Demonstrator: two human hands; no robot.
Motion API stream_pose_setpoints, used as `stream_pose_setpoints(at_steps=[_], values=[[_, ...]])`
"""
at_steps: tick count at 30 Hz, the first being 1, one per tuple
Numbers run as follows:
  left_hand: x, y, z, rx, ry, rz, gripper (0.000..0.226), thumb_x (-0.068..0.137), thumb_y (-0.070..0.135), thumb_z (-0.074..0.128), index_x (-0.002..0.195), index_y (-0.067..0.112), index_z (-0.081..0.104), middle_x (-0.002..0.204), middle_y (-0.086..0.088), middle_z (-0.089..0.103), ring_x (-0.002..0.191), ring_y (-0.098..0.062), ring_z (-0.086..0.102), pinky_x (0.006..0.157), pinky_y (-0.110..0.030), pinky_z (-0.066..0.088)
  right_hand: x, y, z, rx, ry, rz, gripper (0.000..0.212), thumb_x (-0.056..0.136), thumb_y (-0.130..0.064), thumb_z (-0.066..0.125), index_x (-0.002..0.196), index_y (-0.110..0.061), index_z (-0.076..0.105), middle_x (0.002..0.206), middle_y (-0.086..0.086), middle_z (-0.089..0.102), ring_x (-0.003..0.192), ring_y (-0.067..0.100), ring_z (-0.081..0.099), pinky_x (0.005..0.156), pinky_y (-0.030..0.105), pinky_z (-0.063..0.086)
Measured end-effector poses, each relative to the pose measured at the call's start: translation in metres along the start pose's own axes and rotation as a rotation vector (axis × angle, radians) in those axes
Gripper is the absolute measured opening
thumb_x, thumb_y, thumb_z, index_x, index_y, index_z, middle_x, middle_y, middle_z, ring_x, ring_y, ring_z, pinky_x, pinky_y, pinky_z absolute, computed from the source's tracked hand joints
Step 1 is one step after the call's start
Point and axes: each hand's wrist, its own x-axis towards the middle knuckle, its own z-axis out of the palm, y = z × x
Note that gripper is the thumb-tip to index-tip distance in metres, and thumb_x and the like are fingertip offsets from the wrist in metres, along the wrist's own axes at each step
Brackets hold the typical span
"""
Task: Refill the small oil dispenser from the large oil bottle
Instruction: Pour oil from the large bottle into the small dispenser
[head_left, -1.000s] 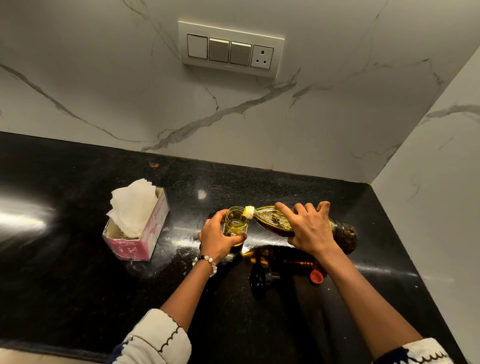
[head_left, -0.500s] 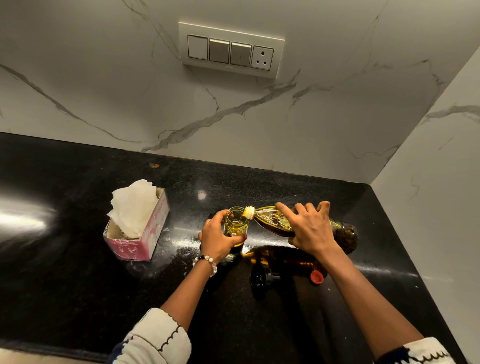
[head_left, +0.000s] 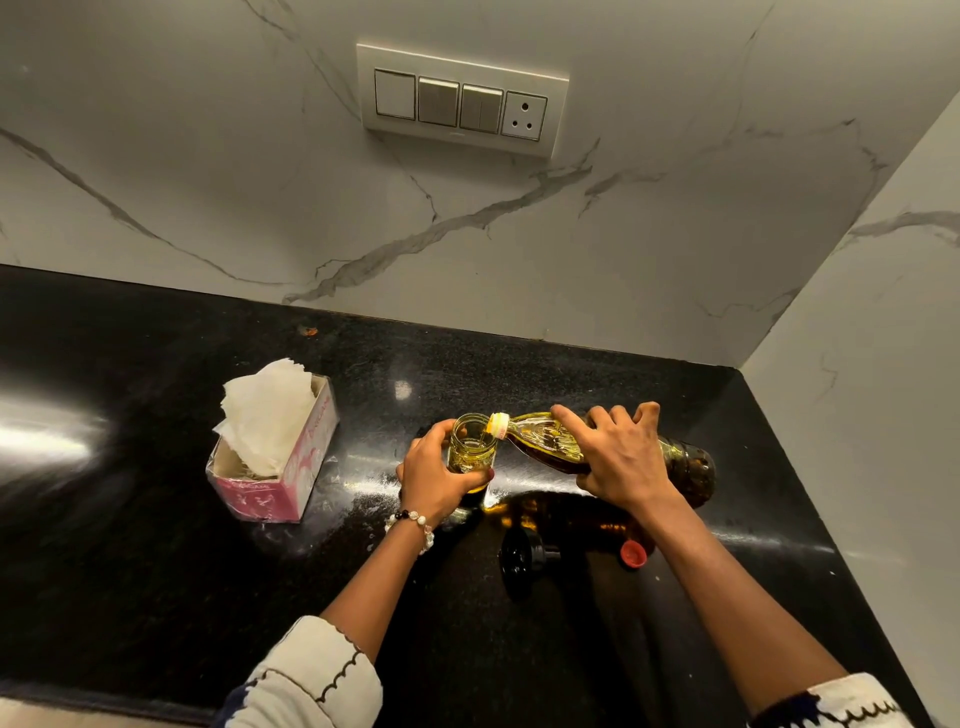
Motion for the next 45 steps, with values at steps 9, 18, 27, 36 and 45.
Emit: stream_pose_setpoints(at_steps=[9, 18, 27, 36, 45], values=[[0.0004, -0.0004, 0.0003, 0.006, 0.006, 0.006, 0.071, 0.057, 0.043, 0.086, 0.120, 0.028, 0.057, 0.108, 0.008, 0.063, 0.104, -0.016, 0.053, 0.090, -0.046, 0.045, 0.0000, 0.0004, -0.0003, -0.003, -0.006, -0.006, 0.100, 0.054, -0.043, 0.084, 0.141, -0.030, 0.036, 0.098, 0.008, 0.066, 0.084, 0.028, 0.062, 0.076, 0.042, 0.029], [-0.0010, 0.0011, -0.0009, -0.001, -0.010, -0.004, 0.075, 0.050, 0.055, 0.074, 0.119, 0.030, 0.056, 0.103, 0.014, 0.057, 0.104, -0.016, 0.052, 0.091, -0.046, 0.044, -0.0006, 0.0004, -0.0006, -0.003, -0.009, -0.006, 0.099, 0.058, -0.043, 0.082, 0.142, -0.030, 0.033, 0.101, 0.008, 0.065, 0.086, 0.027, 0.061, 0.077, 0.041, 0.028], [-0.0003, 0.0006, 0.0002, 0.006, 0.014, 0.005, 0.071, 0.056, 0.041, 0.087, 0.120, 0.029, 0.057, 0.107, 0.008, 0.063, 0.103, -0.016, 0.053, 0.089, -0.042, 0.044, -0.0011, 0.0007, 0.0004, -0.014, 0.000, 0.004, 0.101, 0.050, -0.043, 0.085, 0.139, -0.030, 0.040, 0.094, 0.008, 0.066, 0.080, 0.027, 0.062, 0.075, 0.040, 0.027], [-0.0002, -0.0002, 0.0004, 0.003, 0.007, 0.002, 0.072, 0.055, 0.044, 0.086, 0.119, 0.029, 0.057, 0.105, 0.011, 0.060, 0.103, -0.015, 0.053, 0.090, -0.044, 0.044, -0.0019, 0.0010, -0.0017, -0.014, -0.019, 0.005, 0.100, 0.053, -0.042, 0.084, 0.140, -0.030, 0.037, 0.096, 0.007, 0.066, 0.081, 0.027, 0.062, 0.075, 0.040, 0.027], [0.0000, -0.0002, 0.0003, 0.002, 0.006, 0.003, 0.071, 0.056, 0.042, 0.087, 0.119, 0.029, 0.057, 0.108, 0.008, 0.063, 0.103, -0.016, 0.053, 0.090, -0.044, 0.044, -0.0006, 0.0003, -0.0009, -0.015, -0.031, 0.004, 0.100, 0.052, -0.044, 0.084, 0.140, -0.030, 0.038, 0.097, 0.008, 0.066, 0.082, 0.028, 0.062, 0.076, 0.041, 0.029]])
